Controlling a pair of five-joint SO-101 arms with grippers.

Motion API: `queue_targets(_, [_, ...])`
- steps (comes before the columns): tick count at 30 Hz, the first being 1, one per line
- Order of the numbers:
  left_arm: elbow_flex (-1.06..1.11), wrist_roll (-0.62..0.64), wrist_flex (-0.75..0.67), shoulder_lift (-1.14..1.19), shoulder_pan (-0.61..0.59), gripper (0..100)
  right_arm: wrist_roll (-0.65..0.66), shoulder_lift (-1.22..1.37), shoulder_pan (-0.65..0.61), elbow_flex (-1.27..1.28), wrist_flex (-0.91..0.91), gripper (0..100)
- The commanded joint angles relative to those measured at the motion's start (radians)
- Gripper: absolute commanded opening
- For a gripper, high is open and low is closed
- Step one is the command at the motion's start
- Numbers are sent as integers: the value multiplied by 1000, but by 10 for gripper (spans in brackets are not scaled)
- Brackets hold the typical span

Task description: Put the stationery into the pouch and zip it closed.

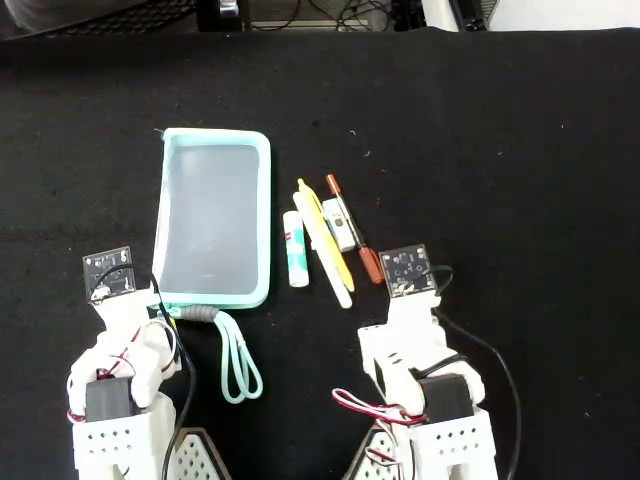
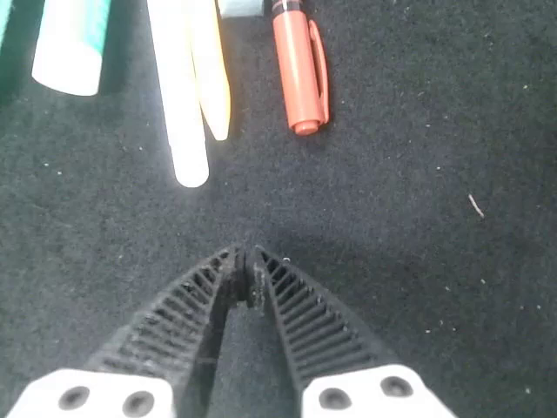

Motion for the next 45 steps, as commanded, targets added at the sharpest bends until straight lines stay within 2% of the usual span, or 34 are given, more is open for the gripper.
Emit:
queue_targets(1, [16,6,3,0,-10,80,-11,-65,-9,-2,3,15])
queue_targets(3, [16,6,3,0,-10,80,-17,-67,-17,-2,0,15])
queue_targets(6, [16,6,3,0,-7,80,-17,-67,-101,-2,3,15])
queue_targets(14, [16,6,3,0,-7,80,-17,-67,-555,-2,3,15])
queue_targets(18, [16,6,3,0,-7,80,-14,-67,-671,-2,3,15])
queue_targets(30, [16,6,3,0,-24,80,-9,-68,-680,-2,-8,15])
queue_targets(32, [16,6,3,0,-116,80,-9,-68,-678,-2,-77,15])
queue_targets(35, [10,5,-3,-2,-343,83,-9,-68,-680,-2,-209,15])
queue_targets(38, [7,5,-48,-2,-509,84,-9,-68,-681,-2,-345,15])
queue_targets(42, [16,5,-52,-2,-578,84,26,-64,-680,-2,-466,47])
queue_targets(45, [16,3,-57,-2,-579,84,146,-59,-678,-2,-499,188])
